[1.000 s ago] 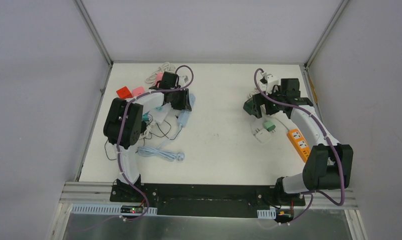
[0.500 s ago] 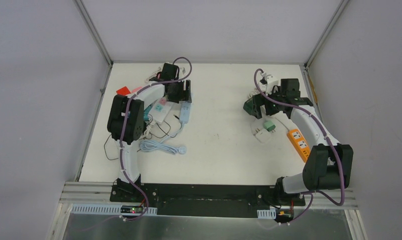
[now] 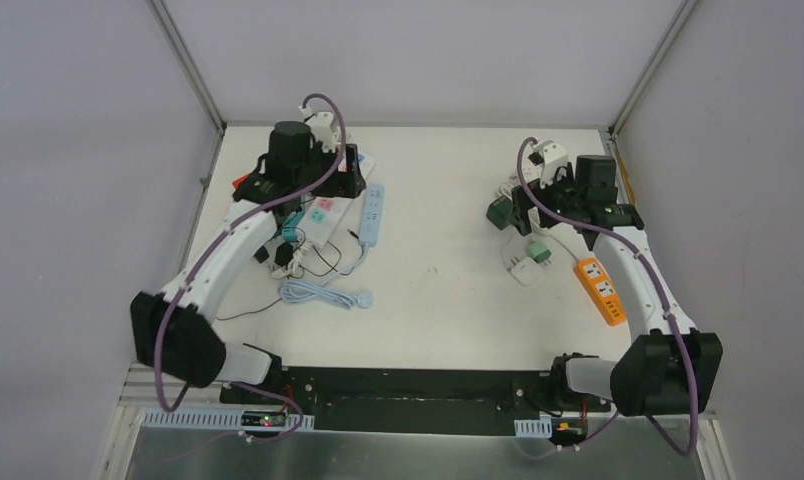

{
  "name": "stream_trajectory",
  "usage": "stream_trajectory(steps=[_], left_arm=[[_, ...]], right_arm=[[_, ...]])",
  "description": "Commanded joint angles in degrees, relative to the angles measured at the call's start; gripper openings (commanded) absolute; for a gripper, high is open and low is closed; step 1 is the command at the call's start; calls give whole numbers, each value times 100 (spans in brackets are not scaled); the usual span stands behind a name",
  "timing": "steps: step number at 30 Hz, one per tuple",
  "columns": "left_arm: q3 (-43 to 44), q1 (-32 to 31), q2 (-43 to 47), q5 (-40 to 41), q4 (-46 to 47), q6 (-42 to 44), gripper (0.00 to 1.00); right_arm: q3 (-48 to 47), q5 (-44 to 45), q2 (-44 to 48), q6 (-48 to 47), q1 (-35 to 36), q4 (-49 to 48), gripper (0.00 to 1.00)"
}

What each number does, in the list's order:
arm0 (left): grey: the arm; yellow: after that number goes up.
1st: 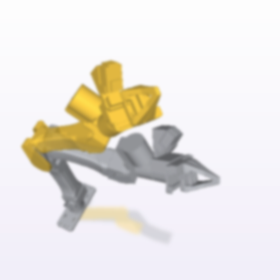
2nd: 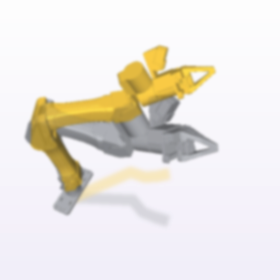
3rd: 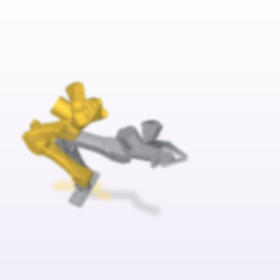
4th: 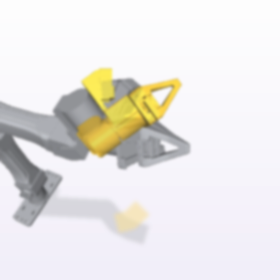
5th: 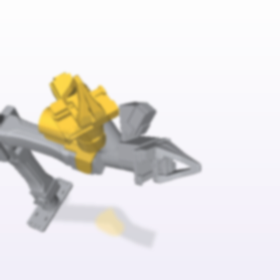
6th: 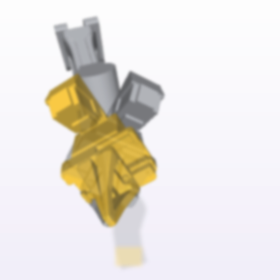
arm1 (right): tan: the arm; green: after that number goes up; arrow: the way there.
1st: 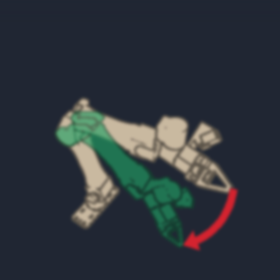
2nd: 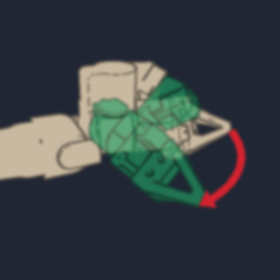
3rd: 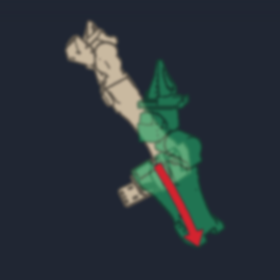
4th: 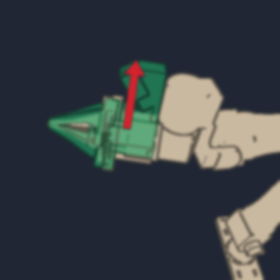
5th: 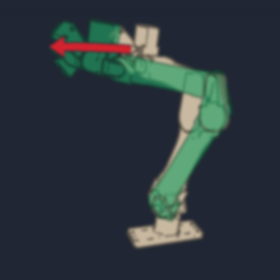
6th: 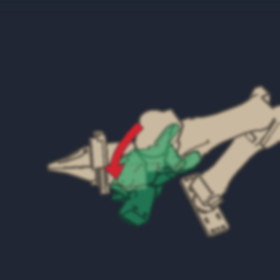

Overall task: Pull the plug off the socket
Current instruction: Place the plug at the center of the board, then reset both arms

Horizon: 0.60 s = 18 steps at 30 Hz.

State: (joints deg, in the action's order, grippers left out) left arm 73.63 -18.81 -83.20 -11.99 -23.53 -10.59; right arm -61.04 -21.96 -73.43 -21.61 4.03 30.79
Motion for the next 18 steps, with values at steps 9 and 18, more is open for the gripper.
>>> stream_trajectory(steps=[9,18], left_arm=[[-285,52,2901,-610,-850,254,99],[946,53,3413,-1136,-2575,98,99]], right_arm=[[-452,190,1804,323,-654,388,100],[-2277,329,2049,680,-702,2103,100]])
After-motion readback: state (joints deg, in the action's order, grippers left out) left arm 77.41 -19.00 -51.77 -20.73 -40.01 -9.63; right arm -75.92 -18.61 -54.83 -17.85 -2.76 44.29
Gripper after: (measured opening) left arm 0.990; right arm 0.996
